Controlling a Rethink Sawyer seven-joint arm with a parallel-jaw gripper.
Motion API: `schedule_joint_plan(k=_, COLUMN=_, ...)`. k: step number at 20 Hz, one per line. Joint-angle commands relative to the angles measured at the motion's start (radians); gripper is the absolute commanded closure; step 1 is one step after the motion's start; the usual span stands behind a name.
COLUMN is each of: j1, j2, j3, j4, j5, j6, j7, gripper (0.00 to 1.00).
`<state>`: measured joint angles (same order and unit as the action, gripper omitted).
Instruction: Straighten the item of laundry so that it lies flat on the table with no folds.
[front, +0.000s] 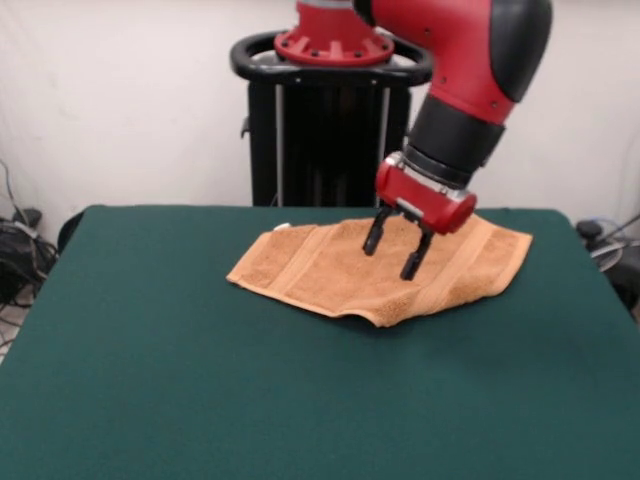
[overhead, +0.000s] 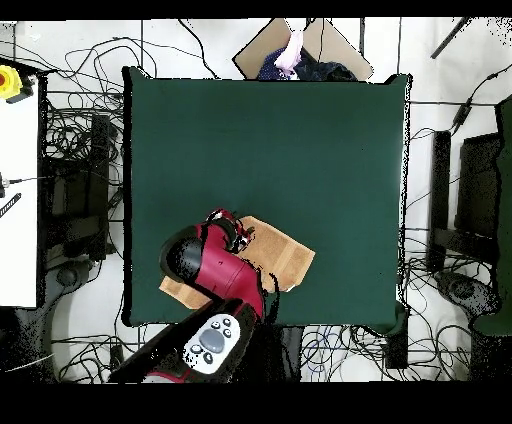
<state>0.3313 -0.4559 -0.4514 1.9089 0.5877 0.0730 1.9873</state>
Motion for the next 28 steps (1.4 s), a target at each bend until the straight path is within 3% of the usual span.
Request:
schedule_joint_plan(k=1, j1=0.074, j2=0.032, j3=-0.005, j4=-0.107, j5=0.034, j6=0.274, j7=0.257, gripper=0.0)
schedule_joint_plan(k=4, j1=0.077, j2=0.049, j3=-0.016, j4=-0.147, j5=0.053, j6=0.37, j7=0.325, gripper=0.0)
schedule_joint_plan(k=8, j1=0.123, j2=0.152, j3=-0.059, j4=-0.225, j5=0.107, j6=0.439, j7=0.469, gripper=0.0)
schedule_joint_plan(k=19, j1=0.164, j2=0.277, j3=-0.047, j4=-0.292, j5=0.199, j6=0.255, j7=0.55, gripper=0.0)
schedule_joint_plan(k=24, j1=0.199, j2=0.334, j3=-0.066, j4=-0.293, j5=0.174, j6=0.298, j7=0.586, gripper=0.0)
schedule_joint_plan(k=28, j1=0.249, j2=0.363, j3=-0.145, j4=-0.313, j5=0.094, j6=0.553, j7=0.635, gripper=0.0)
